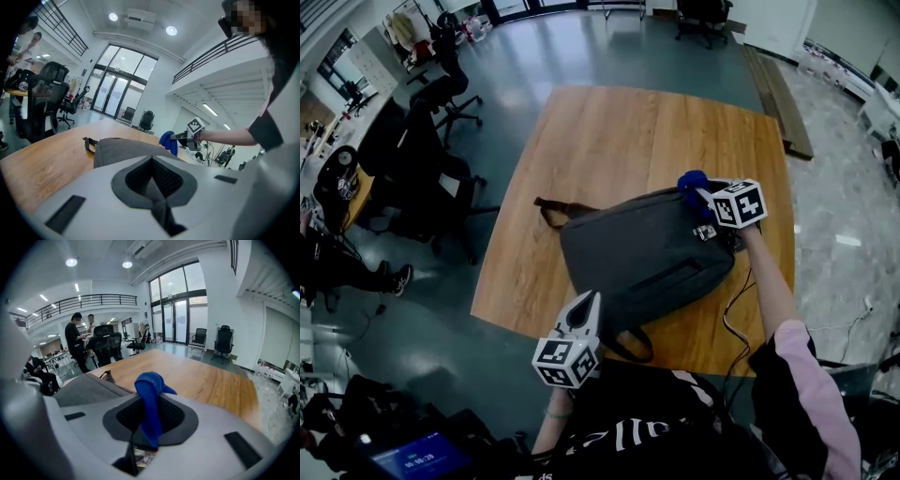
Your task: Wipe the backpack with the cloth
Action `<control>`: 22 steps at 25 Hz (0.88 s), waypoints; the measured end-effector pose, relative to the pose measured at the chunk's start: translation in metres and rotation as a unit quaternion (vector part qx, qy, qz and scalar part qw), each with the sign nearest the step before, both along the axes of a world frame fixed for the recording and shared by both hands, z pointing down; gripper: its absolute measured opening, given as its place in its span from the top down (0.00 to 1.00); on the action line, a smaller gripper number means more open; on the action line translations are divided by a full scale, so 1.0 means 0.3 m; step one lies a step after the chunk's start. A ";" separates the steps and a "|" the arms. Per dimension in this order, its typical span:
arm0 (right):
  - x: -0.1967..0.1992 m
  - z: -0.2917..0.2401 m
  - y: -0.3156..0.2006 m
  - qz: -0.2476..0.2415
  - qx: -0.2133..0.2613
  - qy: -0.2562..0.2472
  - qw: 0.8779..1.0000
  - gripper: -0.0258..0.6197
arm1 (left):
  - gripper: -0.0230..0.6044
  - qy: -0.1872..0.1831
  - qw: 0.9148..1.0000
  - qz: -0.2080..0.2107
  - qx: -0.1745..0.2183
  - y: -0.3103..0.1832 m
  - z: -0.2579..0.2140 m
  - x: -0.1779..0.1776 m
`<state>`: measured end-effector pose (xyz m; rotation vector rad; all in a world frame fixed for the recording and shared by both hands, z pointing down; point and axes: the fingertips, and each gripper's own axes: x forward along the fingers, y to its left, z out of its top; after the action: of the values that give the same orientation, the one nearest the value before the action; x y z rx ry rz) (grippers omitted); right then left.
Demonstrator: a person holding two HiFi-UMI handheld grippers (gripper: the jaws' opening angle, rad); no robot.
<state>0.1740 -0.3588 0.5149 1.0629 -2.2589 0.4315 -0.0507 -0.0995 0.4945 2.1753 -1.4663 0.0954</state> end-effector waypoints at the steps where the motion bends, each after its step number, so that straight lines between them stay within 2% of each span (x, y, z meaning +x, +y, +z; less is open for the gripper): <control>1: -0.005 0.020 0.002 -0.007 -0.005 0.007 1.000 0.86 | 0.97 0.000 1.000 -0.002 0.000 0.000 0.000 0.000; 10: 0.052 0.060 0.173 -0.022 -0.023 0.001 0.999 0.86 | 0.97 0.002 1.000 0.018 0.005 -0.005 -0.024 0.058; 22: 0.186 0.015 0.597 -0.008 -0.023 -0.015 1.000 0.86 | 0.97 0.010 0.996 0.089 0.017 -0.014 -0.071 0.242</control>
<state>0.2297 -0.1797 0.5195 1.0221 -2.2708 0.4932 0.0220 -0.1037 0.4733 2.3238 -1.2686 0.1112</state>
